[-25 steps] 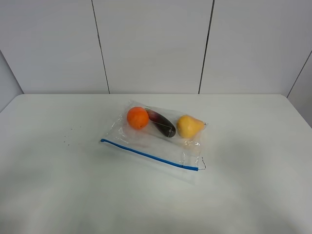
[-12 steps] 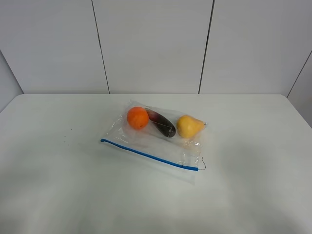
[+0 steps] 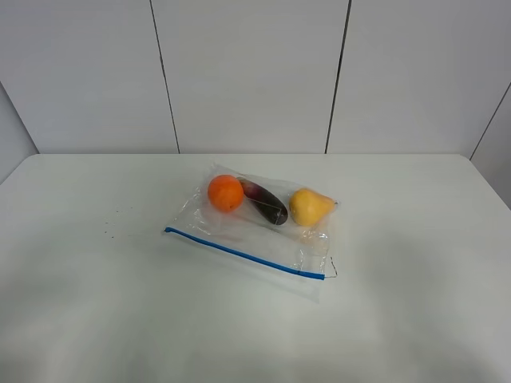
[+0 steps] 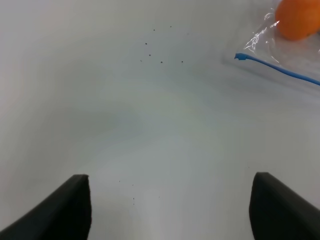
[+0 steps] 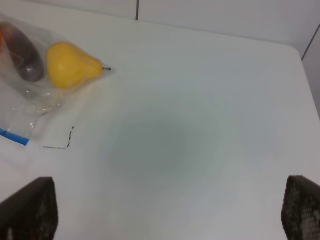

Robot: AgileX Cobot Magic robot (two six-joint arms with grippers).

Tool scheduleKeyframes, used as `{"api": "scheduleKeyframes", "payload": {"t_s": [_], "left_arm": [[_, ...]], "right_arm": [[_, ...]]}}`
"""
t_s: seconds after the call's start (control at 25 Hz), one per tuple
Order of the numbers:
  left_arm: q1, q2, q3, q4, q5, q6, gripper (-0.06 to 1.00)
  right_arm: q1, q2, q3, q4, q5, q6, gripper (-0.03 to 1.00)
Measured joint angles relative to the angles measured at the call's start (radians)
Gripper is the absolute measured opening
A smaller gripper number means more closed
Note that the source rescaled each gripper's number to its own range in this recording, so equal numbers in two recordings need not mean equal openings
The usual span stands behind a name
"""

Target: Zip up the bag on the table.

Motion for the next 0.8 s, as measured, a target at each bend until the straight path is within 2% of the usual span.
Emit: {"api": "scheduleKeyframes", "payload": {"t_s": [0.64, 0.8], "left_arm": [[0.000, 0.000, 0.000, 0.000, 0.000, 0.000, 0.88], [0.000, 0.000, 0.000, 0.000, 0.000, 0.000, 0.88]], "right_arm": [[0.001, 0.000, 0.000, 0.000, 0.001, 0.000, 1.00], [0.034, 0.000, 0.000, -0.001, 0.001, 0.000, 1.00]]}}
